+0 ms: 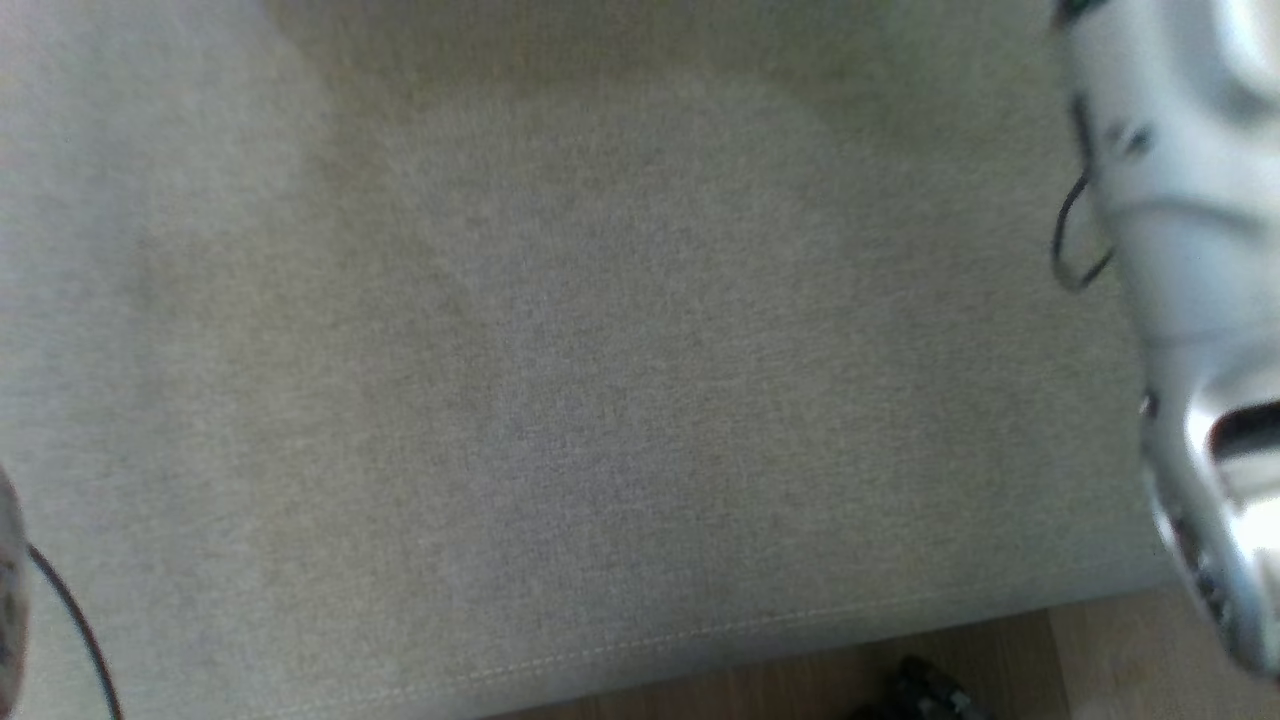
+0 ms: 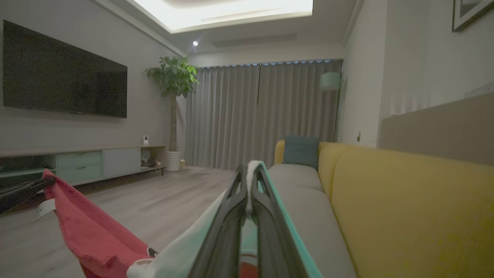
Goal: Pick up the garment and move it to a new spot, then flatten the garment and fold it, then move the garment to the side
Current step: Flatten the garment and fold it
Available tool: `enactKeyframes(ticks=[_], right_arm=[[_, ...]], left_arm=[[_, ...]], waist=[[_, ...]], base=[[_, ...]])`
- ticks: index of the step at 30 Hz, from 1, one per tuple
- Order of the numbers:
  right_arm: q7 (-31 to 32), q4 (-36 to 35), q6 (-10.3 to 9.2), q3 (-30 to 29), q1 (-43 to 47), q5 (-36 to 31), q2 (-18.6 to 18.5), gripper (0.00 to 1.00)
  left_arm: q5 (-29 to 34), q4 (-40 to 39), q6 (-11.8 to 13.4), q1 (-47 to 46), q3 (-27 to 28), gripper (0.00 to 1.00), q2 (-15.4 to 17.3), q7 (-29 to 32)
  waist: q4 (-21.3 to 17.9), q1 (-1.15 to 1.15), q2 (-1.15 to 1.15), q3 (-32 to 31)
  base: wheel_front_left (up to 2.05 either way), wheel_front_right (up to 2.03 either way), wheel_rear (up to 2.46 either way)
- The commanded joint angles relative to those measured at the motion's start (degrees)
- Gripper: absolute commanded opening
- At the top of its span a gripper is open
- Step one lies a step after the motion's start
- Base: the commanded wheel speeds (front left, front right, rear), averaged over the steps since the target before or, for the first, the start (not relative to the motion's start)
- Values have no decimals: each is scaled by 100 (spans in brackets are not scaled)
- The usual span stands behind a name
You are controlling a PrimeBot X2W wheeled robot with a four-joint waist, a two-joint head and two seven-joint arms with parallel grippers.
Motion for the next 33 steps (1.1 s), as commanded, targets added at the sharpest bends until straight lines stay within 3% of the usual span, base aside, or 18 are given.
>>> enactKeyframes(ticks=[1,15,24,33], right_arm=[[-10,-205,37,71,156,105,130,0],[-11,-1285,37,-214,1785,137,130,0],[-11,-1920,37,-636,3674,120,127,0],[67,-2559,37,-959,5690,411,124,0]], left_arm=[[-83,-70,-41,3,175,0,212,-53],[-648,-918,-513,1144,653,0,-215,-75],[-842,-1753,-567,3029,905,0,-516,-76],[-860,-2788,-542,5131,1314,0,-1051,-76]], waist=[[-5,-1,0,428],[244,-1,0,247],[438,-1,0,-361],[412,-1,0,-1033]], base=[[0,0,0],[0,0,0],[0,0,0],[0,0,0]])
